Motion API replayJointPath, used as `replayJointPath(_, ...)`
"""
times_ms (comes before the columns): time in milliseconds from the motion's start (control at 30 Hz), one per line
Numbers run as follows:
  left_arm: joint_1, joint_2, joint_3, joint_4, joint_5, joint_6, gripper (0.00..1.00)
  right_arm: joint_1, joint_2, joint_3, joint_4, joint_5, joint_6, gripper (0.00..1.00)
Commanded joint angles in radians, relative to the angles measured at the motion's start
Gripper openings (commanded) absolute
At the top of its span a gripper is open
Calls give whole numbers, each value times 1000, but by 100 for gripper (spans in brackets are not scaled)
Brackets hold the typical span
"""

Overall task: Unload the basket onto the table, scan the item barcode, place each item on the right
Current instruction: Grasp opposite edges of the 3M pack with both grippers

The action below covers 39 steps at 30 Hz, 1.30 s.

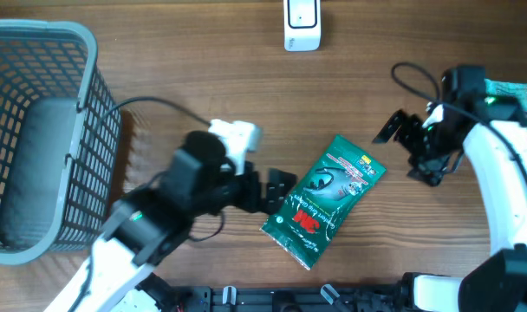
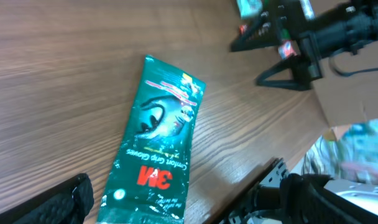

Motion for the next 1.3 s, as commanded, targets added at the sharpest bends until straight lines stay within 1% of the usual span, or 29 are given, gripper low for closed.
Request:
replayJointPath(0,-99,174,-1,46,-24,-3,100,1,-5,-241,203,-161,18,84)
replayJointPath(33,-113,211,-1,60,-24,-3,100,1,-5,-282,248,-160,19,83)
replayJointPath(133,-146,333,-1,109,-23,-4,100,0,-5,-353,367,-159,26,83)
replayJointPath(167,-152,360,-1,121,-23,-8,100,1,-5,-366,398,-154,42,83)
replayJointPath(267,-154,447,-1,142,-24,-29,100,1,-5,-429,495,-144,113,78)
replayJointPath(300,-155,477,-1,142,-23,-30,100,1,-5,-473,556,-144,143,76)
replayJointPath(333,-155,499,-1,141,-18,-40,100,1,-5,-500,585,-144,159,76)
replayJointPath(500,-155,558,-1,142,-5,-82,100,1,-5,-646,740,-144,229,76)
replayJointPath(567,-158,565,-1,150,-4,-109,100,1,-5,-665,770,-131,228,76)
replayJointPath(667,-172,576,-1,166,-4,-109,100,1,-5,-666,784,-82,242,76)
replayJointPath(733,-174,592,-1,180,11,-109,100,1,-5,-666,784,-79,254,70)
replayJointPath(800,-173,611,-1,200,61,-109,100,1,-4,-666,782,-79,254,64)
replayJointPath(833,-173,625,-1,212,91,-109,100,1,-4,-666,782,-79,254,57)
replayJointPath(867,-173,640,-1,212,97,-109,100,1,-4,-666,782,-79,254,54)
replayJointPath(900,-173,652,-1,208,97,-108,100,1,-4,-666,781,-79,254,44)
replayJointPath(933,-171,667,-1,204,97,-108,100,1,-4,-666,778,-79,255,28)
replayJointPath(1000,-166,689,-1,201,97,-108,100,1,-4,-666,777,-79,254,18)
replayJointPath(1100,-166,726,-1,190,116,-108,100,1,-4,-666,777,-79,253,7)
replayJointPath(1133,-166,738,-1,190,127,-109,100,1,-4,-666,778,-79,252,4)
replayJointPath(1267,-165,784,-1,190,146,-131,100,1,-4,-666,783,-80,251,4)
